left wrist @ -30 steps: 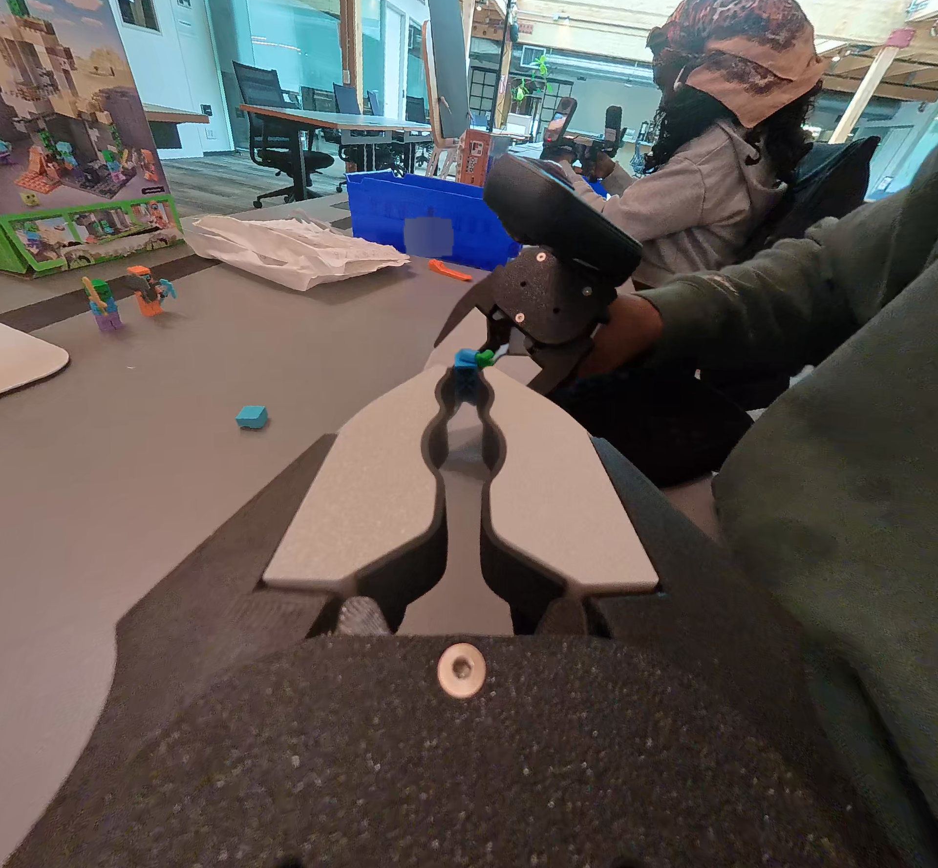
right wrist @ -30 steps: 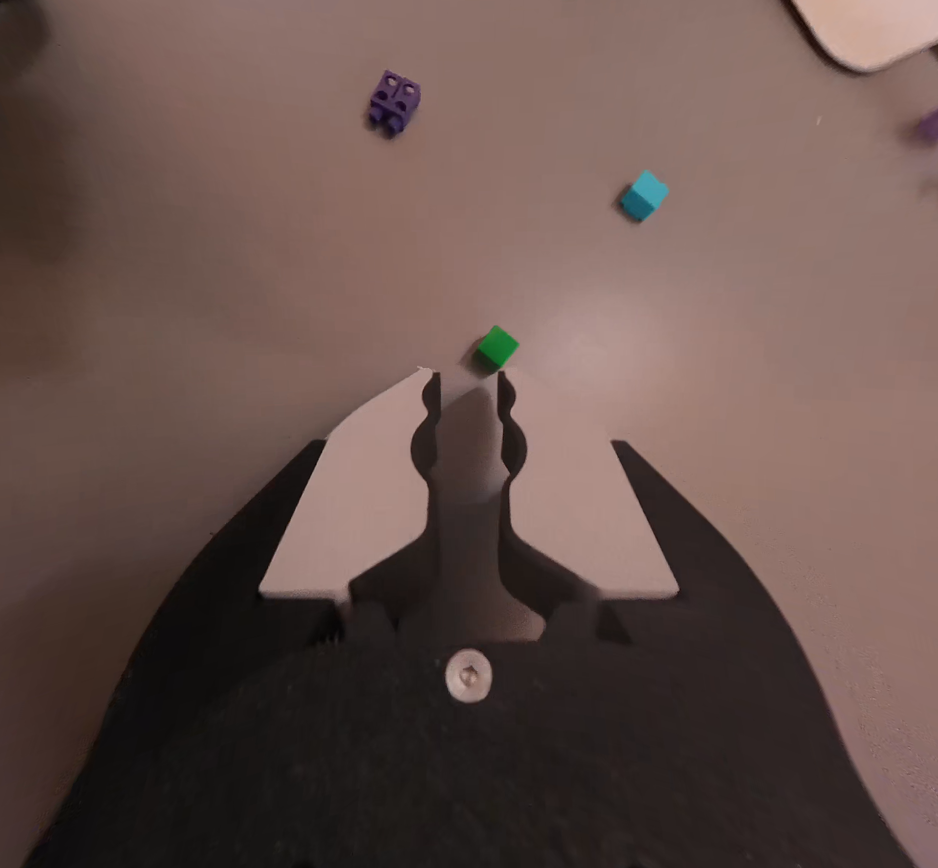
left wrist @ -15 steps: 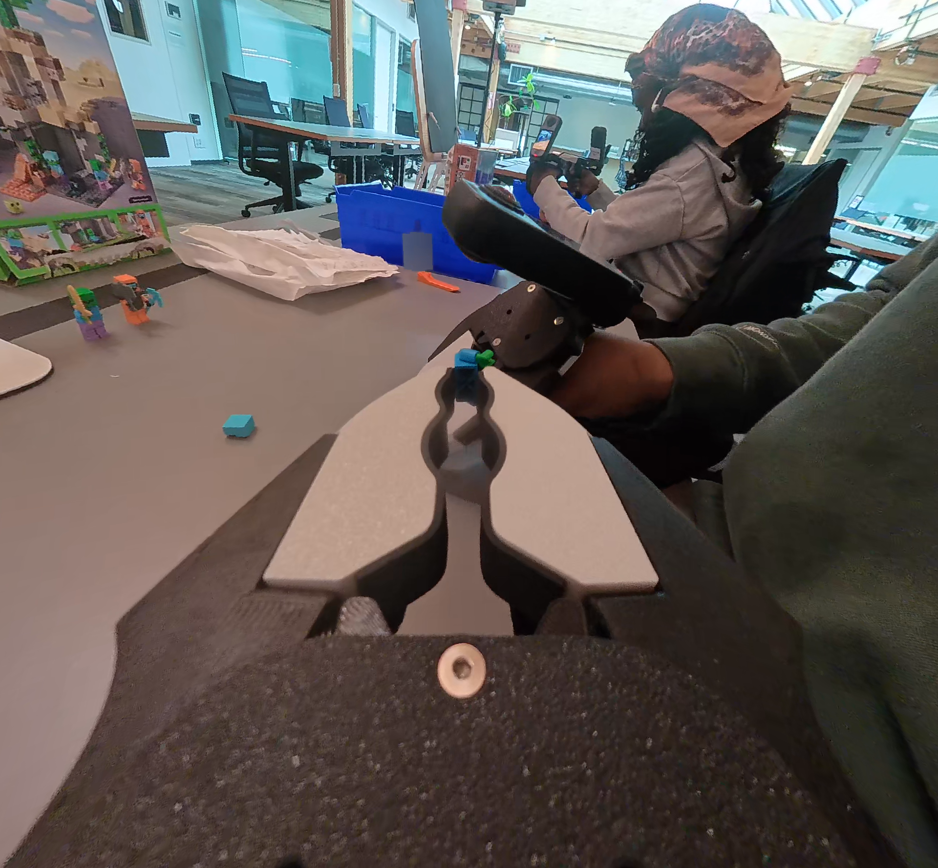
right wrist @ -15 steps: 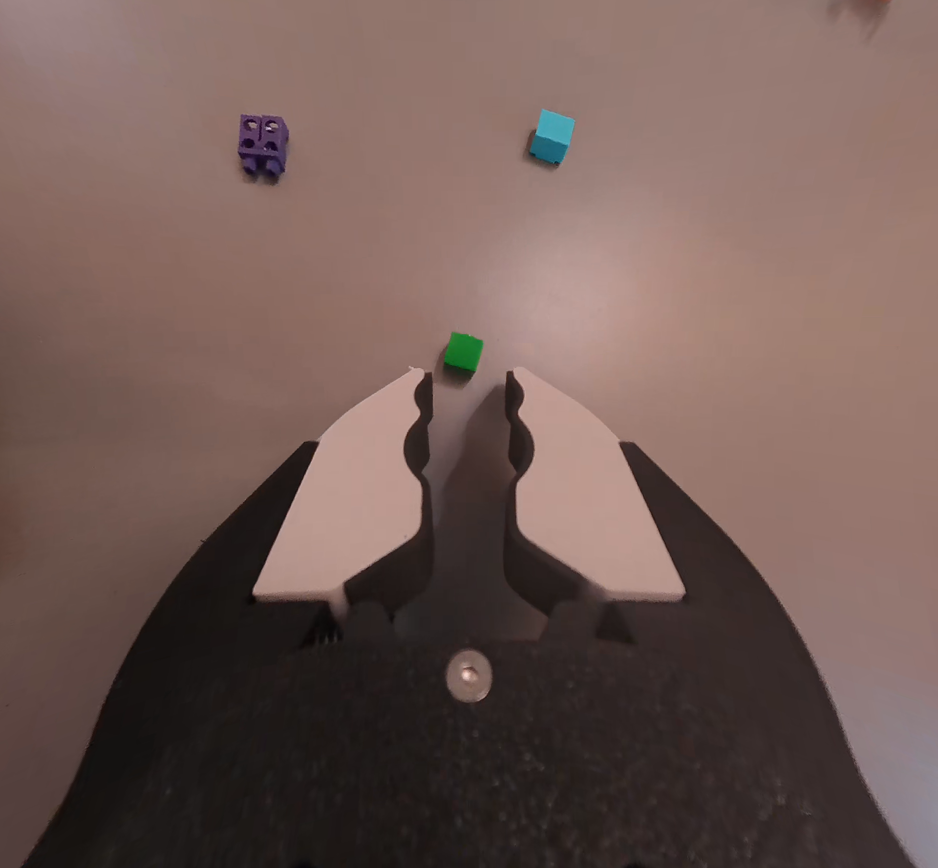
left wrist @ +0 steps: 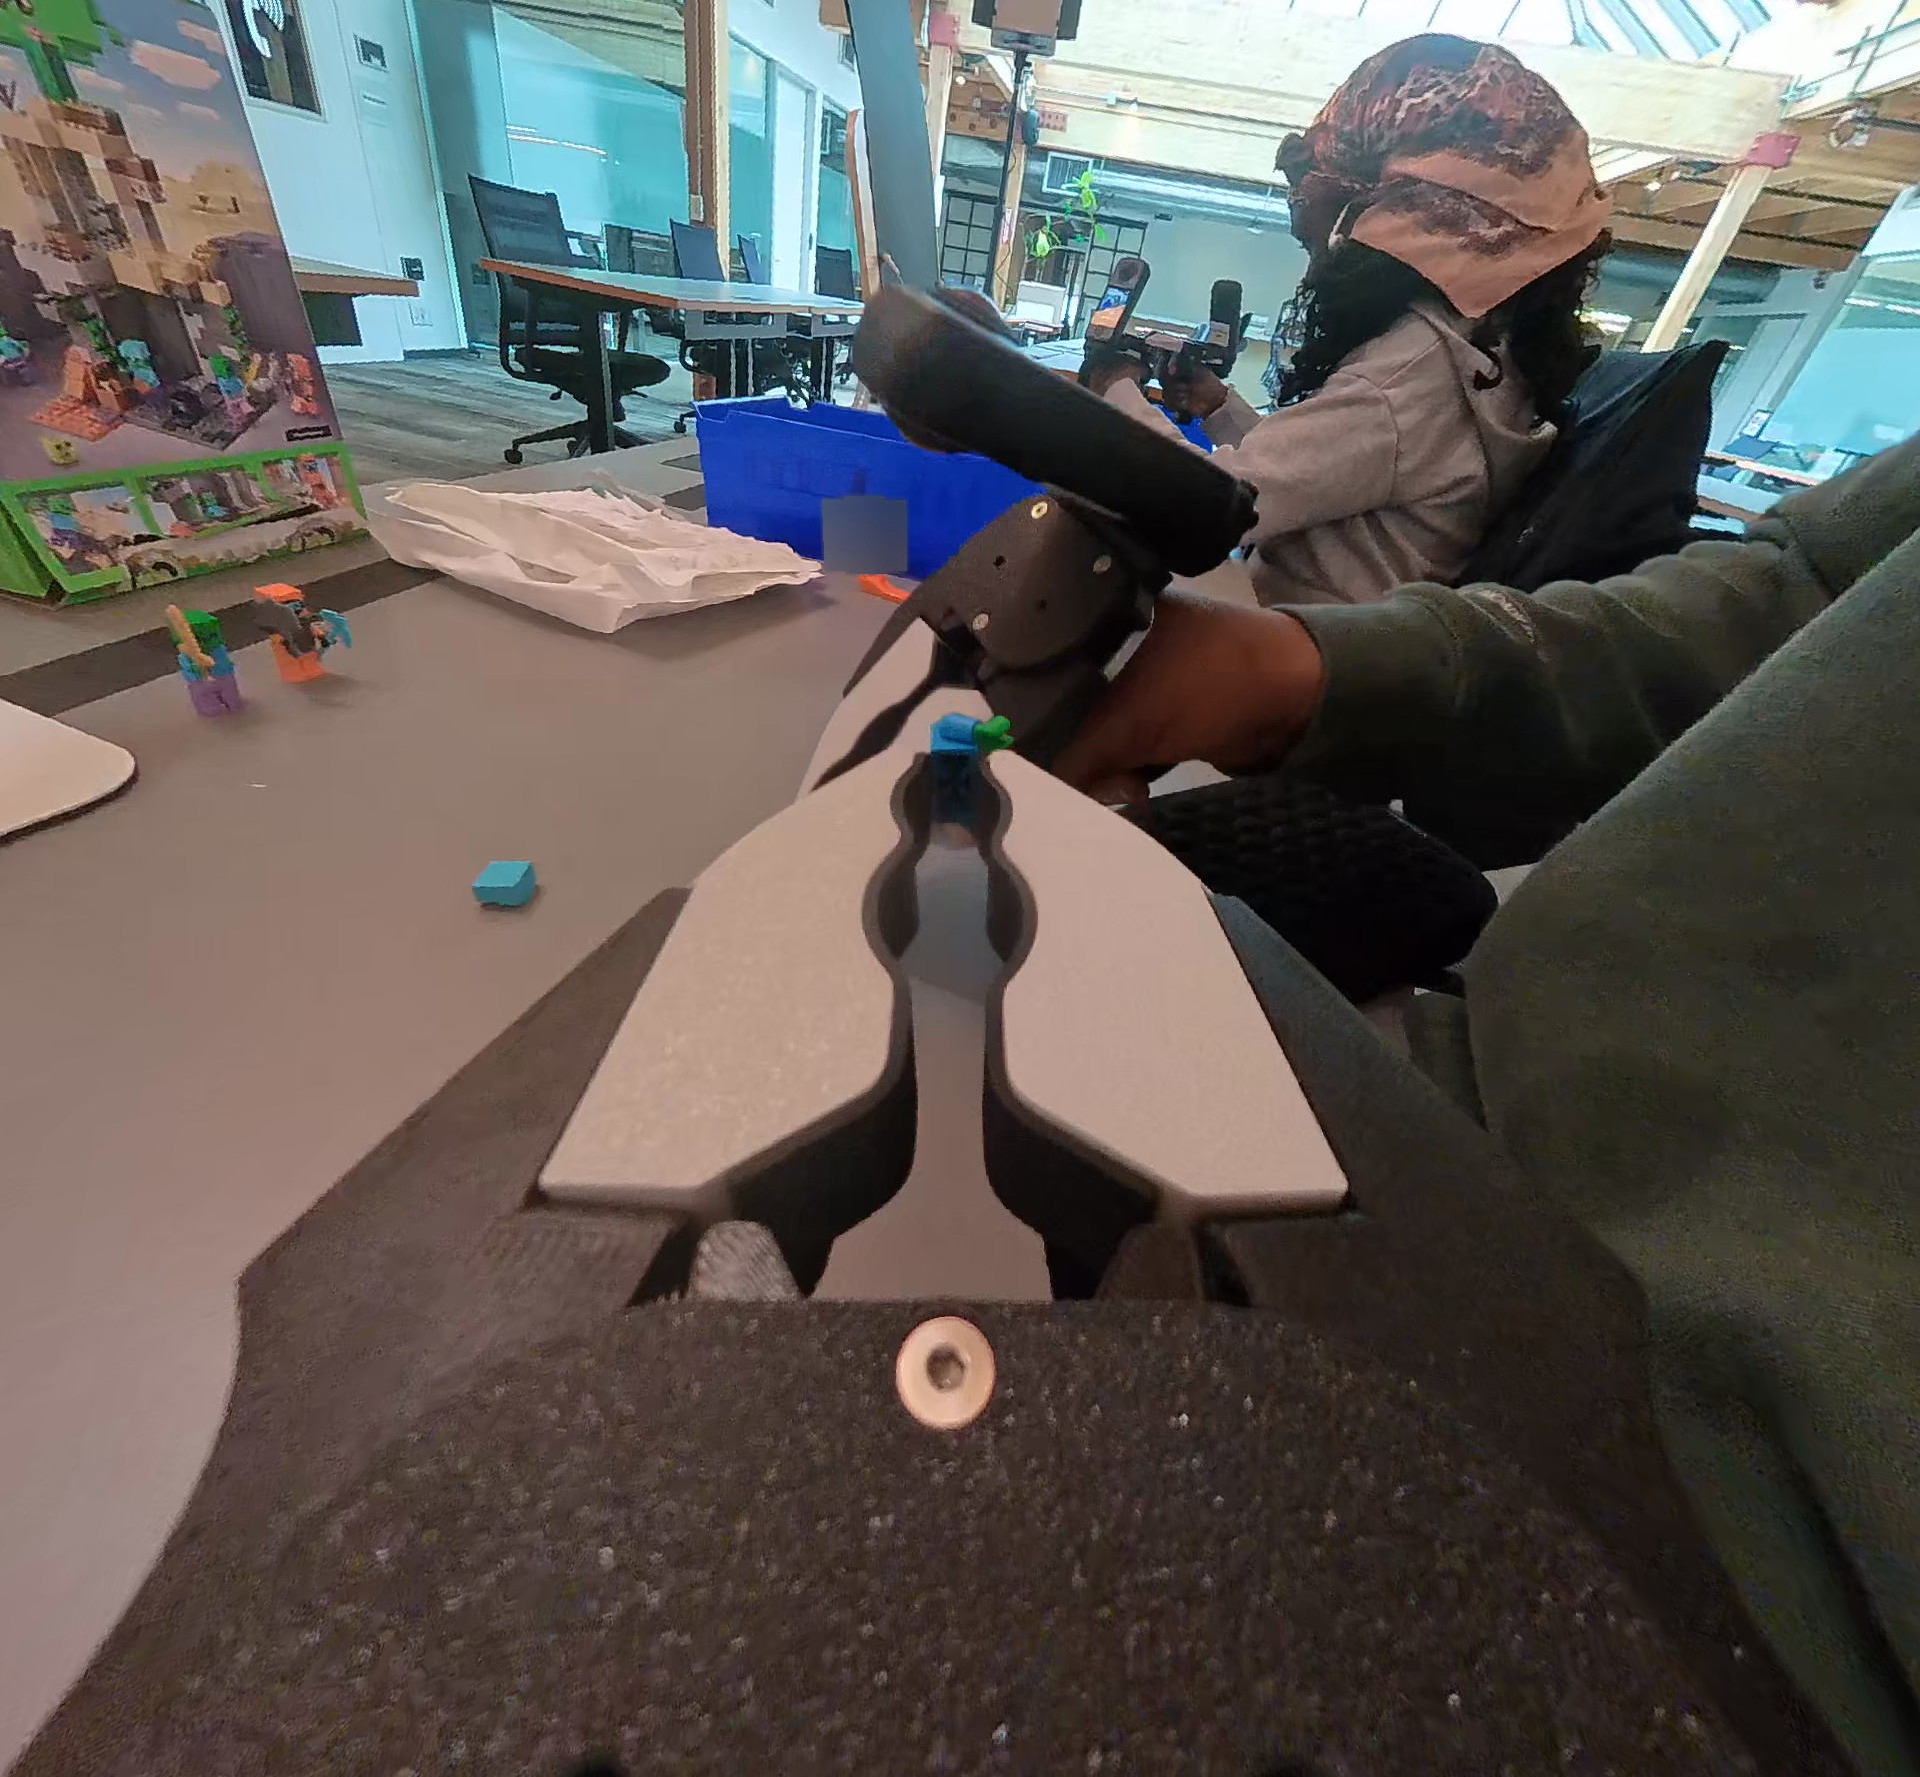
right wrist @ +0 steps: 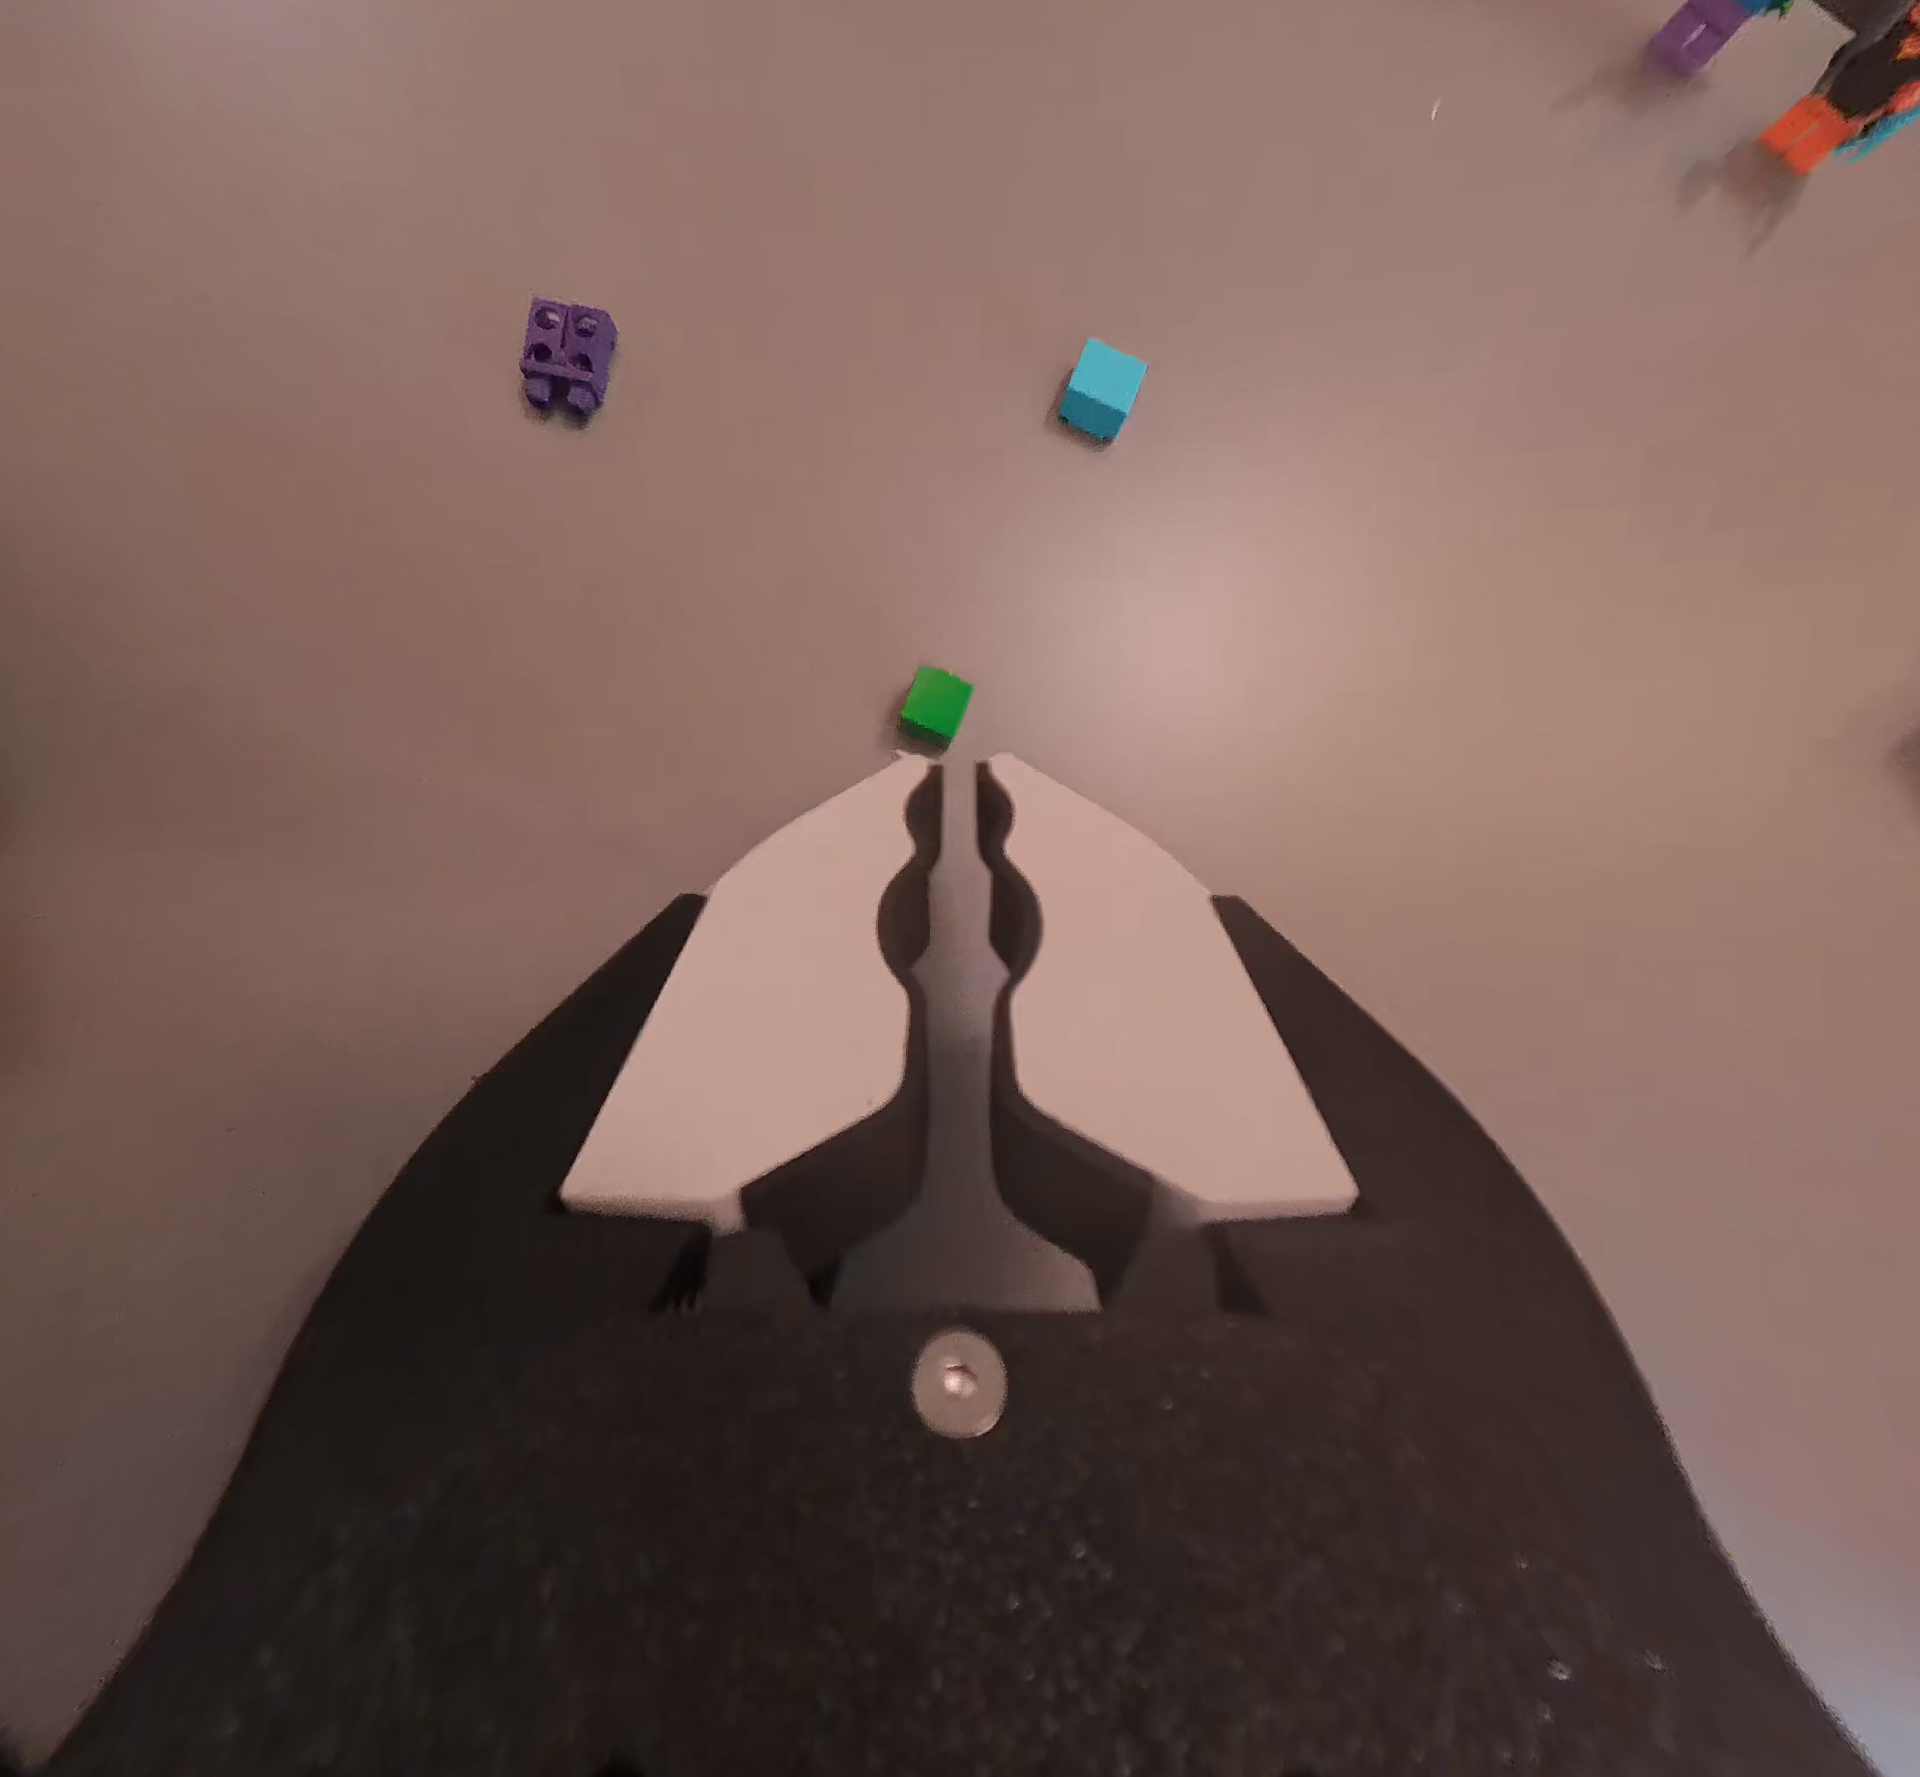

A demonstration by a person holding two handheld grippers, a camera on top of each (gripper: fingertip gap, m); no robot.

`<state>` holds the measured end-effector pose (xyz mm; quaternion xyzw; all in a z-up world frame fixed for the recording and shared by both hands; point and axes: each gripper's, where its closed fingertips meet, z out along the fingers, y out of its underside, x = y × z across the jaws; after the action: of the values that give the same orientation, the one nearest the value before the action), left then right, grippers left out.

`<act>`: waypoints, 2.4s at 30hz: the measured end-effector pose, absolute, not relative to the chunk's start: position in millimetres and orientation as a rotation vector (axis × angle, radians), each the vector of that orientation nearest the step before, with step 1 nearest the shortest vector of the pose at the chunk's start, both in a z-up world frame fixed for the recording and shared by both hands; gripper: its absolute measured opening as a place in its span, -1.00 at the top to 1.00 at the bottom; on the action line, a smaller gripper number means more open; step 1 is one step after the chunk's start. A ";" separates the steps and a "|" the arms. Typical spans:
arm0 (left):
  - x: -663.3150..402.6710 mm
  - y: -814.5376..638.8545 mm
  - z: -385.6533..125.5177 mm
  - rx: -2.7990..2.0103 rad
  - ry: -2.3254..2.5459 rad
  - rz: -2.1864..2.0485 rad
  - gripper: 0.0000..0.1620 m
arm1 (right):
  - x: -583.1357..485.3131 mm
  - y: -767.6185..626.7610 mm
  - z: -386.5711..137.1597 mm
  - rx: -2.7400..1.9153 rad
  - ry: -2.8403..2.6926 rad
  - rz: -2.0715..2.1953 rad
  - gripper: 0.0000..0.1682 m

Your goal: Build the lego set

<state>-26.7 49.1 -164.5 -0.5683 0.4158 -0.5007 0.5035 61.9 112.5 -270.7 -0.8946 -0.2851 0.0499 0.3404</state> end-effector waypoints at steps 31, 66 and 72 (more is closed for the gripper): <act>-28.9 46.8 -159.7 -1.359 1.005 -1.208 0.90 | 58.9 104.7 -294.0 -2.507 -1.173 0.054 0.86; -22.7 40.5 -172.5 -1.376 1.085 -1.205 0.90 | 34.4 133.4 -263.2 -1.859 -2.415 0.081 0.68; -21.0 41.8 -177.2 -1.380 1.098 -1.185 0.90 | 54.7 122.7 -270.9 -1.378 -2.601 0.043 0.75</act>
<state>-21.0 41.8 -177.2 -0.5675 0.4516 -0.4872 0.4866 54.7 122.7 -270.9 -0.4659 -0.8792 0.0146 0.0987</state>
